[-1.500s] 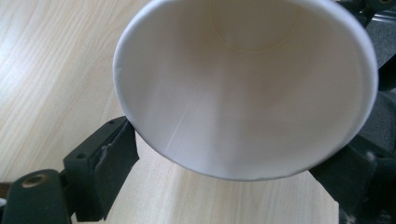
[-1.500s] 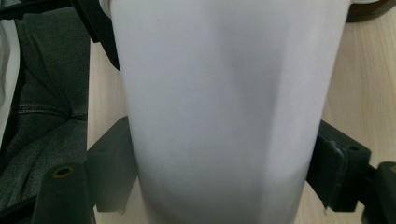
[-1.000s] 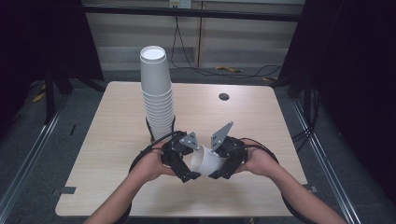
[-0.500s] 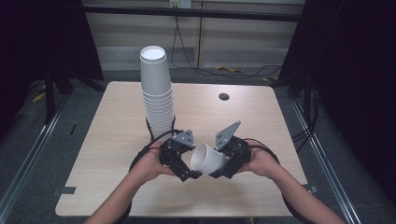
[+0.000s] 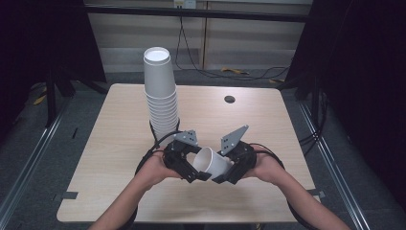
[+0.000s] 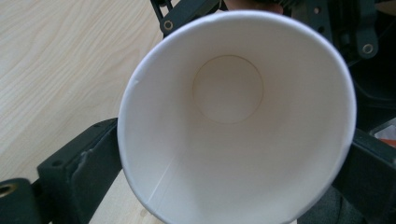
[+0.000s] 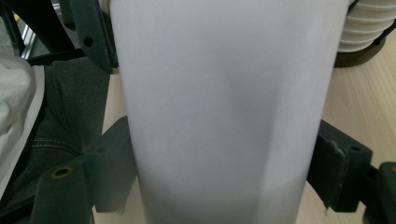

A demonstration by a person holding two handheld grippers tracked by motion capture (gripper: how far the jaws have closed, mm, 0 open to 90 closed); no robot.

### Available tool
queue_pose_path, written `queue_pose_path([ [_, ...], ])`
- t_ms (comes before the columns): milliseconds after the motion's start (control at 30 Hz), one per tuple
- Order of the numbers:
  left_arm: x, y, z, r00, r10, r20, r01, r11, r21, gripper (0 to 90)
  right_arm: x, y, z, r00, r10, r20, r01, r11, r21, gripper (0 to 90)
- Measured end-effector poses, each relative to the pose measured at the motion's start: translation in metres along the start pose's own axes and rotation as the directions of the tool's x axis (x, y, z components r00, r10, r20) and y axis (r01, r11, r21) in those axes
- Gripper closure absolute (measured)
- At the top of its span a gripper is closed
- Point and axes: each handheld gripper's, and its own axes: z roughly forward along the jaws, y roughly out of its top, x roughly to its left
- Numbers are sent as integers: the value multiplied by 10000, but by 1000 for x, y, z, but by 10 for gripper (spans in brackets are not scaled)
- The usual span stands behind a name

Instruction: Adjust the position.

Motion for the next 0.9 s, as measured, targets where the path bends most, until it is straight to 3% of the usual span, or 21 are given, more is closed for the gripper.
queue_pose_path([
  [367, 1, 1, -2, 9992, -384, 141, 388, 9989, -280, 64, -2, -2, 0, 9996, 176, -204, -182, 9995, -266, 200],
  [667, -2, 5, -2, 9997, -189, -172, 187, 9998, -100, 99, -3, -5, 1, 9989, 397, -248, -408, 9980, -482, 197],
  [900, -3, 9, -5, 9992, 59, -392, -49, 9996, 264, 108, -2, -8, 2, 9987, 508, 26, -505, 9962, -707, 147],
])
